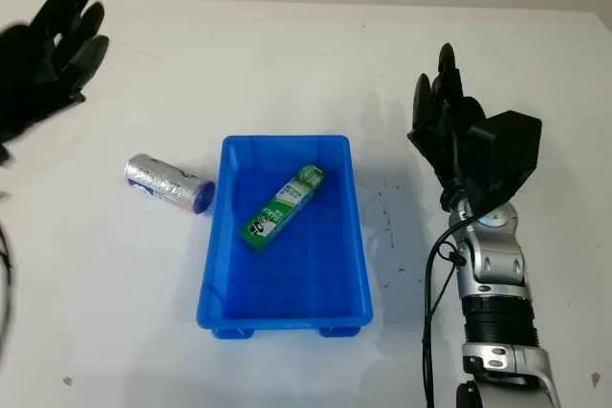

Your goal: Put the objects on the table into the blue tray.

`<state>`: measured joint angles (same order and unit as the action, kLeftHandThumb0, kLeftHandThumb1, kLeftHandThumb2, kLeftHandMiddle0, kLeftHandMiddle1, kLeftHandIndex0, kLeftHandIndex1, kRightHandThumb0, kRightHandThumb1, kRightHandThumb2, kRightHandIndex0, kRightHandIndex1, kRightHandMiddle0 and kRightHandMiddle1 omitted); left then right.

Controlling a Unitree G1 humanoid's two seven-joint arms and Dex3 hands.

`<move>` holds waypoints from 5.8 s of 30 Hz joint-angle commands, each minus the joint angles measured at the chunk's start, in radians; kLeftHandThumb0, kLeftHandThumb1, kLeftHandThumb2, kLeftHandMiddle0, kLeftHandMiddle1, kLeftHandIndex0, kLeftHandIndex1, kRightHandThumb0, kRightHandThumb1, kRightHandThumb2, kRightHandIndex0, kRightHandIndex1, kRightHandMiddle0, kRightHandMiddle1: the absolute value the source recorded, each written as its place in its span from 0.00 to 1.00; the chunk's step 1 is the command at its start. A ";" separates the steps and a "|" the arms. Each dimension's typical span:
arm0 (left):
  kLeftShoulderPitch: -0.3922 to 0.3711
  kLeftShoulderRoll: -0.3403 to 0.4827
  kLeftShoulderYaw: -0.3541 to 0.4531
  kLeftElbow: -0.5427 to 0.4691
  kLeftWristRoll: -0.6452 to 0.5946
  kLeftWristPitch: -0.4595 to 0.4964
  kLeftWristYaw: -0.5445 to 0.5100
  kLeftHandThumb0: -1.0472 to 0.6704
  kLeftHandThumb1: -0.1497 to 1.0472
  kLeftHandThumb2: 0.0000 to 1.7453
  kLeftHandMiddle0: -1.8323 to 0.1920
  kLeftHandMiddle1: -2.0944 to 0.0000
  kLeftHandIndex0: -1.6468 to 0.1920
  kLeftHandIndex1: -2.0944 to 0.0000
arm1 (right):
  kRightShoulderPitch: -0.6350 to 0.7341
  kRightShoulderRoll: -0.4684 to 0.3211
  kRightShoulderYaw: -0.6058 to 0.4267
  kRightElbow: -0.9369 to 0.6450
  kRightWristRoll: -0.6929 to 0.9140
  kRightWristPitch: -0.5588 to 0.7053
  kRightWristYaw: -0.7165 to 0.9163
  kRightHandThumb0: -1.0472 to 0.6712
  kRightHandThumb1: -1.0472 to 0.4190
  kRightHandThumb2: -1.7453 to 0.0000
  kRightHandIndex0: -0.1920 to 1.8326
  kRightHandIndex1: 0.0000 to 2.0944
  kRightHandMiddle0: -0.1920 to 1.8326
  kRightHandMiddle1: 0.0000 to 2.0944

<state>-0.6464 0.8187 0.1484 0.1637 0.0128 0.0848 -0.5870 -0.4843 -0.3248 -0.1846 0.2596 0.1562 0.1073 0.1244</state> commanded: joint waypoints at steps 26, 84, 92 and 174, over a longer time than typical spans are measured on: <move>-0.013 0.103 -0.326 0.009 0.432 -0.289 -0.117 0.26 0.82 0.03 0.91 0.98 0.89 0.98 | 0.000 0.004 -0.009 -0.021 -0.005 0.004 0.007 0.18 0.00 0.56 0.00 0.00 0.00 0.00; 0.071 0.140 -0.190 -0.083 0.824 -0.576 0.678 0.34 0.98 0.06 0.50 0.00 0.69 0.00 | -0.020 -0.004 -0.012 -0.003 0.002 0.009 0.064 0.19 0.00 0.58 0.00 0.00 0.00 0.00; -0.033 0.069 -0.115 -0.169 0.711 -0.493 0.672 0.33 1.00 0.05 0.42 0.00 0.63 0.02 | -0.015 0.002 -0.009 -0.013 -0.001 0.013 0.060 0.20 0.00 0.58 0.00 0.00 0.00 0.00; 0.157 -0.534 0.100 0.116 -0.169 -0.154 0.436 0.19 1.00 0.39 1.00 1.00 1.00 1.00 | -0.046 0.033 -0.014 0.054 0.012 -0.053 0.054 0.18 0.00 0.57 0.00 0.00 0.00 0.00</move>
<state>-0.5008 0.2972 0.2426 0.2727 -0.1489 -0.0548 -0.1555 -0.5209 -0.2994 -0.1908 0.3104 0.1646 0.0638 0.1811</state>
